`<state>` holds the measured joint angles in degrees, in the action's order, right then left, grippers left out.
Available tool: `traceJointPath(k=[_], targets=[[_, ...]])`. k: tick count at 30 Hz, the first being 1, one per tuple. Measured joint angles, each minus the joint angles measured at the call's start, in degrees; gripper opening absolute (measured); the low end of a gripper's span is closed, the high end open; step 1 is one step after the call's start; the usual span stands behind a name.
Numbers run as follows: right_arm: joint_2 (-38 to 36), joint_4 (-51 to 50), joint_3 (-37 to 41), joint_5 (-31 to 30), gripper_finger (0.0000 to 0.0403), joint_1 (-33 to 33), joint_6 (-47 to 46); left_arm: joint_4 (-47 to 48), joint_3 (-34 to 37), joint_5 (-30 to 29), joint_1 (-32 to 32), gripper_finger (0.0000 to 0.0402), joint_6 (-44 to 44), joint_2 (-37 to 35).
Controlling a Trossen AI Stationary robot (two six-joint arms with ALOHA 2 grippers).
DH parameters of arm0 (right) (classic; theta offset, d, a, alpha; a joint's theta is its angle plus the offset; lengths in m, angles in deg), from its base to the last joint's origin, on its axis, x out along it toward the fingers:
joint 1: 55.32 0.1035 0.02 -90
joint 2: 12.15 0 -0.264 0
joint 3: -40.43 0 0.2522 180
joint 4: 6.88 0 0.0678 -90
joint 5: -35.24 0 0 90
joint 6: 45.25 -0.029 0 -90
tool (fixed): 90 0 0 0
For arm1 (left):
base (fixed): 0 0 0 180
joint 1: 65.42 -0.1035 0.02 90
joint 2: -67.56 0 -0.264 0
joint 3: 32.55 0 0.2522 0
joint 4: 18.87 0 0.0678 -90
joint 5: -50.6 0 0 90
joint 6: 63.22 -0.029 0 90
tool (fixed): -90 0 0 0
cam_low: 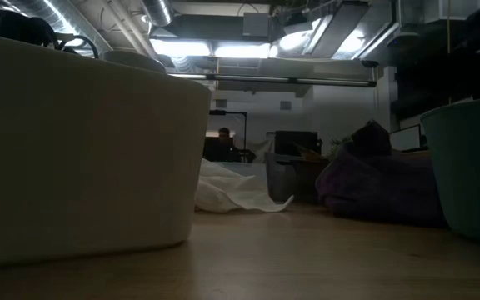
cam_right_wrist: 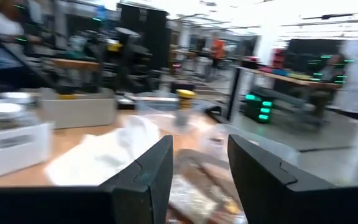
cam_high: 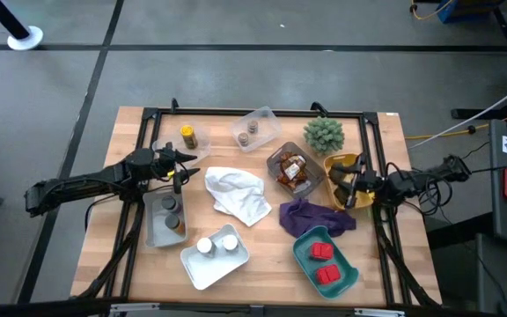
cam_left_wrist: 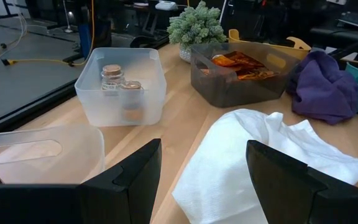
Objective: Sort spices by type
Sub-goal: Return to Home Position
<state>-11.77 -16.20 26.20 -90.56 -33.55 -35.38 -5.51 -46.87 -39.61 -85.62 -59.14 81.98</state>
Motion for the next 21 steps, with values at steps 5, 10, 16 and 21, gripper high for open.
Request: traceJointPath(k=[5,10,16,21], targets=[[0.00,-0.08,0.00,-0.82,0.0154,-6.55,0.98,0.00,0.00,0.01,0.00,0.0219,0.00,0.00],[0.00,-0.12,0.00,-1.06,0.0154,-11.91,0.71,0.00,0.00,0.00,0.00,0.0219,0.00,0.00],[0.00,-0.21,0.00,3.53,0.0154,-16.35,-4.95,0.00,0.00,0.00,0.00,0.0219,0.00,0.00],[0.44,-0.97,0.00,16.58,0.0154,-16.55,-8.45,0.00,0.00,0.00,0.00,0.0219,0.00,0.00]])
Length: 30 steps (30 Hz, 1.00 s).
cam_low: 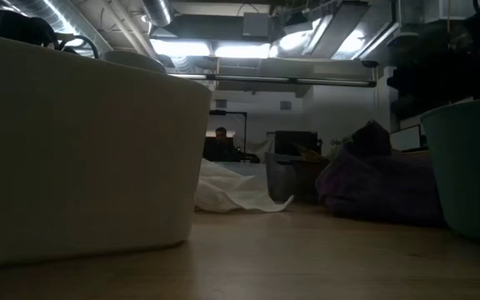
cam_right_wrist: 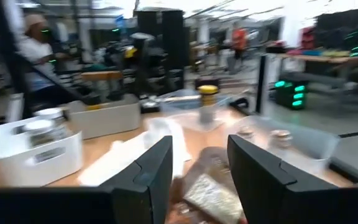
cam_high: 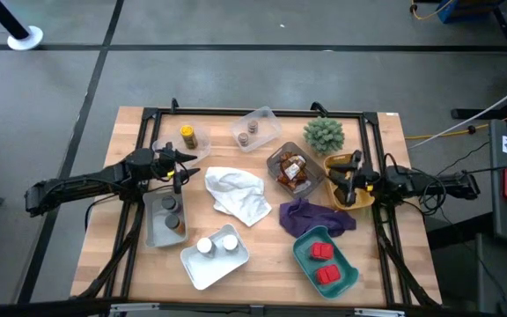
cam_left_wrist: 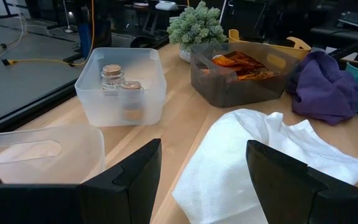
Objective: Sort spices by type
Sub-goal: Return to Home Position
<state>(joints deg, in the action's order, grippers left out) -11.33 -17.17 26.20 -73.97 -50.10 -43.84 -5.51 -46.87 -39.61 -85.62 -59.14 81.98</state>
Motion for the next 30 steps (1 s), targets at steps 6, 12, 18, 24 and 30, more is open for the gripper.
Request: traceJointPath(k=[6,12,18,24,30], targets=[[2.27,-0.88,0.00,7.34,0.0154,0.00,-4.80,0.00,0.00,0.00,0.02,0.0219,0.00,0.00],[4.85,-0.93,0.00,7.62,0.0154,0.00,-5.47,0.00,0.00,0.00,0.01,0.0219,0.00,0.00],[5.63,-0.57,0.00,7.34,0.0154,0.00,-5.67,0.00,0.00,0.00,0.00,0.0219,0.00,0.00],[5.63,-0.51,0.00,7.34,0.0154,0.00,-5.67,0.00,0.00,0.00,0.00,0.0219,0.00,-0.02],[5.61,-0.46,0.00,7.31,0.0154,0.00,-5.67,0.00,0.00,0.00,0.01,0.0219,0.00,-0.01]])
